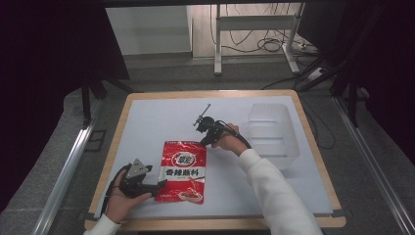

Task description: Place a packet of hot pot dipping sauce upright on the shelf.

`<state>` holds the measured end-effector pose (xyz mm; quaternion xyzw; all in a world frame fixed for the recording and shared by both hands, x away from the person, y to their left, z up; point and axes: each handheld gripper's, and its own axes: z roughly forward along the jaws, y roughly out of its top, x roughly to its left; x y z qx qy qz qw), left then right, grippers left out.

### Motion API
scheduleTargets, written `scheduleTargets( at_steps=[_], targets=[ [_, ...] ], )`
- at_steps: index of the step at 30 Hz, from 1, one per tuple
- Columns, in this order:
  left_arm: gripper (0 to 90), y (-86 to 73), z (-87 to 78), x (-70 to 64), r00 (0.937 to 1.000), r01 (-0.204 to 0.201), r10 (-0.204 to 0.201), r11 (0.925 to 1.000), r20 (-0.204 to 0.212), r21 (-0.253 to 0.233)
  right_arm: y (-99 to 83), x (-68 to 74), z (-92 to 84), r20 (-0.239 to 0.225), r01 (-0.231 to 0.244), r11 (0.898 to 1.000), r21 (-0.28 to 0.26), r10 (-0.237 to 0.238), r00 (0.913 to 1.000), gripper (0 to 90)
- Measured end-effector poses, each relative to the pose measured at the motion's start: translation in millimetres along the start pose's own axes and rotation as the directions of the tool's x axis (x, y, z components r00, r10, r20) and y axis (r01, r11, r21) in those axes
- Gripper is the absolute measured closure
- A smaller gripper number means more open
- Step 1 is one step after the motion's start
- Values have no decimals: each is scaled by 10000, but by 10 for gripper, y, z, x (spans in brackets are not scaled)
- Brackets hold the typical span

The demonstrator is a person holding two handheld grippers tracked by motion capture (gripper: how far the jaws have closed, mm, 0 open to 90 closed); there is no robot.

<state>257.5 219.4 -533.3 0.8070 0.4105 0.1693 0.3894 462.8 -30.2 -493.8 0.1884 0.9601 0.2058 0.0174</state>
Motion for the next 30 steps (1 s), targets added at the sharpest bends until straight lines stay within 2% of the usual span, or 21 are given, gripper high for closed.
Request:
scheduleTargets(
  at_steps=[4,6,7,9,11,14,26,27,28,30],
  targets=[
    [206,1,6,9,10000,-38,38,10000,-30,19,-14,24,-19,46,162,9998,-124,-161,9999,889],
    [206,1,11,11,10000,-18,18,10000,-20,40,-25,37,-39,-81,180,9996,-212,-181,9998,889],
    [206,3,9,16,10000,-9,9,10000,-1,56,-41,55,-72,46,176,9986,-502,-174,9998,889],
    [206,6,8,26,9999,110,-110,9999,95,3,-51,60,-94,36,195,9980,-607,-193,9998,889],
    [216,12,8,40,9998,154,-154,9999,99,-28,-80,83,-157,-77,167,9953,-951,-175,9998,889],
    [227,25,17,69,9997,227,-226,9997,99,-53,-110,109,-200,-224,172,9929,-1179,-200,9995,889],
    [233,115,68,184,9988,476,-477,9986,-49,-213,-161,236,-319,-418,402,9875,-1526,-471,9980,890],
    [233,122,71,194,9984,565,-565,9981,1,-238,-169,250,-333,-443,443,9861,-1602,-520,9977,890],
    [233,136,77,214,9965,824,-818,9961,193,-315,-174,258,-341,-449,463,9855,-1631,-543,9975,890],
    [233,163,90,242,9943,1011,-996,9940,367,-420,-191,278,-359,-510,466,9840,-1717,-561,9971,890]
  ],
)
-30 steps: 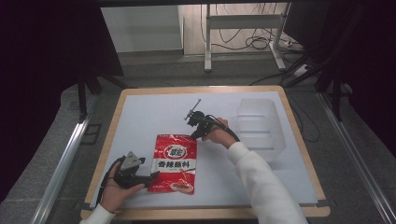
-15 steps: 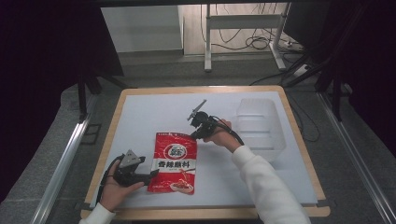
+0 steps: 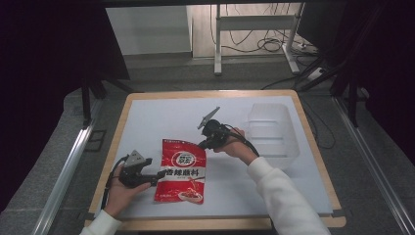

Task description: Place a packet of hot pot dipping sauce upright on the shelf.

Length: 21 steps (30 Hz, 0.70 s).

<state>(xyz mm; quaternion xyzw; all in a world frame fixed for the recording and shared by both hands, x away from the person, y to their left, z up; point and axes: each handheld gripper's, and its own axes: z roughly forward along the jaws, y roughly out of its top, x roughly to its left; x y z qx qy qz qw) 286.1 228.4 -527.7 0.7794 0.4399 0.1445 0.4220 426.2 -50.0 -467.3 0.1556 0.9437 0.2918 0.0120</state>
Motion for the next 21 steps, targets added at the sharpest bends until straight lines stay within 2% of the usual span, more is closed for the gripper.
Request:
scheduleTargets(
  at_steps=[6,10,12,14,16,18,21],
  targets=[
    [280,104,45,82,9996,-190,190,9998,-212,-20,-28,55,-54,-162,114,9998,-149,-117,9998,890],
    [289,195,123,213,9986,-266,264,9996,-449,-28,-32,115,-66,-192,305,9995,-128,-307,9993,890],
    [297,227,177,286,9987,-344,344,9994,-385,-15,-32,136,-73,-206,410,9991,-122,-412,9989,890],
    [313,269,235,350,9996,-261,261,9996,-115,-62,-31,164,-79,-188,461,9989,-79,-462,9988,890],
    [343,318,280,368,9991,-419,419,9991,-18,59,-29,183,-78,-181,586,9983,-57,-587,9981,890],
    [345,370,339,373,9967,-809,810,9966,-18,146,-25,200,-76,-152,626,9980,29,-625,9979,890],
    [344,418,427,410,9955,-929,925,9955,207,173,-26,210,-67,-166,726,9973,68,-725,9972,890]
  ],
)
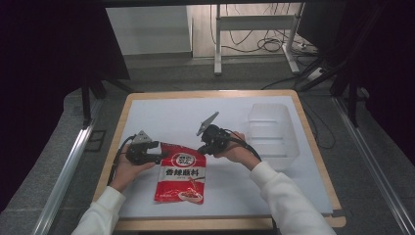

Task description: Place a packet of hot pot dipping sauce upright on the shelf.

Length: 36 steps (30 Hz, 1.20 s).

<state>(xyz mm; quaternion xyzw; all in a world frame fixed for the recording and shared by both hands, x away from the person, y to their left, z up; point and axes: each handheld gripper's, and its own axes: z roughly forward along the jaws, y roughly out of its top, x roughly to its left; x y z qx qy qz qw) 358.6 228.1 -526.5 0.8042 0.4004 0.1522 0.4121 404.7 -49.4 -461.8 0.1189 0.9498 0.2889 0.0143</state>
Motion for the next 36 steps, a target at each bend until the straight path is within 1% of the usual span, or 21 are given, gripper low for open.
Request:
scheduleTargets(
  at_steps=[1,3,4,6,8,10,11,13,14,16,17,18,19,21,23,26,29,31,32,33,36],
  targets=[
    [344,1,26,19,9999,10,-10,10000,103,-51,0,0,0,0,0,10000,0,0,10000,890],
    [335,-10,74,59,9979,-105,115,9998,632,-167,-3,6,-2,7,26,10000,75,-26,10000,890],
    [310,-18,95,69,9961,-152,173,9996,860,-249,-3,10,-2,-43,28,10000,74,-28,10000,890],
    [321,-27,122,59,9930,-286,320,9991,1134,-315,0,10,-2,12,99,9999,83,-99,10000,889],
    [327,-23,123,25,9892,-548,589,9979,1340,-345,0,11,-2,2,73,9999,70,-73,10000,889],
    [379,-16,116,-5,9862,-839,869,9961,1410,-274,-2,11,3,2,64,10000,47,-64,10000,889],
    [396,-17,114,-25,9857,-889,925,9955,1410,-318,-4,12,5,23,50,10000,73,-50,10000,889],
    [446,-27,72,-54,9802,-1142,1193,9926,1579,-408,-11,9,10,54,22,9999,103,-23,10000,888],
    [480,-34,52,-73,9800,-1216,1267,9917,1532,-426,-19,4,6,106,1,9999,129,-2,9999,888],
    [585,-57,-9,-120,9781,-1597,1631,9865,1294,-362,-34,-2,0,183,-111,9998,135,109,9998,887],
    [637,-69,-36,-137,9752,-1701,1730,9849,1380,-323,-45,-11,-3,205,-96,9999,128,93,9997,886],
    [726,-84,-56,-158,9710,-1862,1880,9822,1477,-258,-55,-13,-2,221,-166,9998,117,163,9996,885],
    [771,-104,-73,-199,9666,-2160,2163,9762,1378,-175,-65,-18,2,223,-207,9997,93,205,9995,883],
    [838,-122,-87,-244,9606,-2457,2451,9693,1308,-119,-79,-22,13,236,-222,9997,90,220,9995,873],
    [861,-129,-102,-264,9595,-2518,2509,9677,1282,-96,-86,-17,26,211,-241,9997,88,239,9995,865],
    [883,-141,-114,-253,9606,-2441,2434,9697,1339,-116,-85,3,36,250,-154,9998,156,150,9996,844],
    [892,-152,-130,-257,9610,-2455,2452,9693,1277,-136,-81,17,48,295,-62,9999,145,58,9995,776],
    [894,-157,-144,-261,9624,-2442,2446,9696,1185,-179,-82,26,60,528,7,9999,171,-16,9986,658],
    [895,-159,-147,-262,9614,-2488,2491,9684,1170,-172,-84,34,70,785,104,9997,211,-120,9968,559],
    [895,-163,-148,-263,9611,-2498,2503,9681,1165,-190,-84,34,70,785,104,9997,211,-120,9968,559],
    [896,-168,-149,-265,9597,-2550,2558,9667,1165,-220,-51,45,40,1133,245,9997,-40,-239,9933,463]
  ],
)
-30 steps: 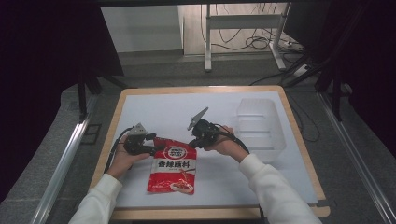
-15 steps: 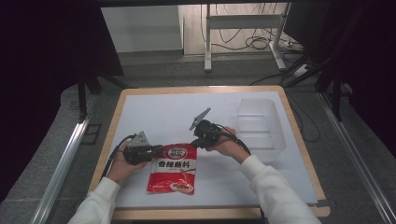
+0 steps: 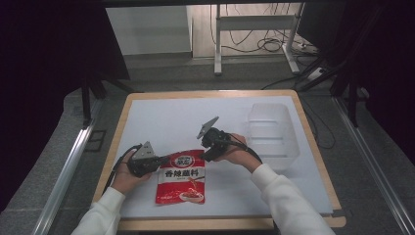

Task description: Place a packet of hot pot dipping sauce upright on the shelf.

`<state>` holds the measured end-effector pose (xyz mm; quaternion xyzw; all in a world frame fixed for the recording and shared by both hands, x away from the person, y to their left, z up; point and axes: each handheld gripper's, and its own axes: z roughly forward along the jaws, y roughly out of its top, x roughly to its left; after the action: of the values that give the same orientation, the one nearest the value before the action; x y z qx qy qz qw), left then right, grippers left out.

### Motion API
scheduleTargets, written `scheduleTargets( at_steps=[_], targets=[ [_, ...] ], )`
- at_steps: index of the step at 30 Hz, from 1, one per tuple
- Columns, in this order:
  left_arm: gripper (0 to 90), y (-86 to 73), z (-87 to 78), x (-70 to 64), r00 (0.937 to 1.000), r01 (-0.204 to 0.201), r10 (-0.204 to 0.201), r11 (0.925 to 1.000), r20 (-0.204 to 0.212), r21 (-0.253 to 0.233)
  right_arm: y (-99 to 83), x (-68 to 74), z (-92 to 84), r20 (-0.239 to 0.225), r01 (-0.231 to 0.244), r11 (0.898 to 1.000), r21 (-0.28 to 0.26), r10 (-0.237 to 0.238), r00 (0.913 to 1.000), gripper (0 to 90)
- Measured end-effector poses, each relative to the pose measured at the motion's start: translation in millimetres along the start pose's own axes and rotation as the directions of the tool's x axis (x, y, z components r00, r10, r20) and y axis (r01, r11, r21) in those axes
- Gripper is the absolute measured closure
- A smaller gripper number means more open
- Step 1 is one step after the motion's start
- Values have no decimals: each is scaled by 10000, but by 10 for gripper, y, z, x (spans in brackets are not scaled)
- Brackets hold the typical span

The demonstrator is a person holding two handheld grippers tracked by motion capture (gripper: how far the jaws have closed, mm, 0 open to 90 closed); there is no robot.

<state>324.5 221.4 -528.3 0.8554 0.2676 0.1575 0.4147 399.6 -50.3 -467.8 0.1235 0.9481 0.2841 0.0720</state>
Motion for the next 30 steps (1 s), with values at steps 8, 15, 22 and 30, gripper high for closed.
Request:
scheduleTargets(
  at_steps=[8,15,22,30],
  targets=[
    [896,3,4,-8,10000,-48,48,10000,-32,25,189,-14,85,-252,310,9989,351,-301,9992,447],
    [896,5,6,-9,10000,-46,46,10000,-56,21,284,-1,358,-741,546,9893,1350,-448,9962,605],
    [882,4,7,-3,10000,-16,16,10000,-25,2,289,3,482,-878,1037,9795,1725,-896,9921,813],
    [531,0,1,33,9965,773,-783,9965,-306,-321,291,2,441,-1120,1411,9795,1437,-1256,9857,878]
  ],
)
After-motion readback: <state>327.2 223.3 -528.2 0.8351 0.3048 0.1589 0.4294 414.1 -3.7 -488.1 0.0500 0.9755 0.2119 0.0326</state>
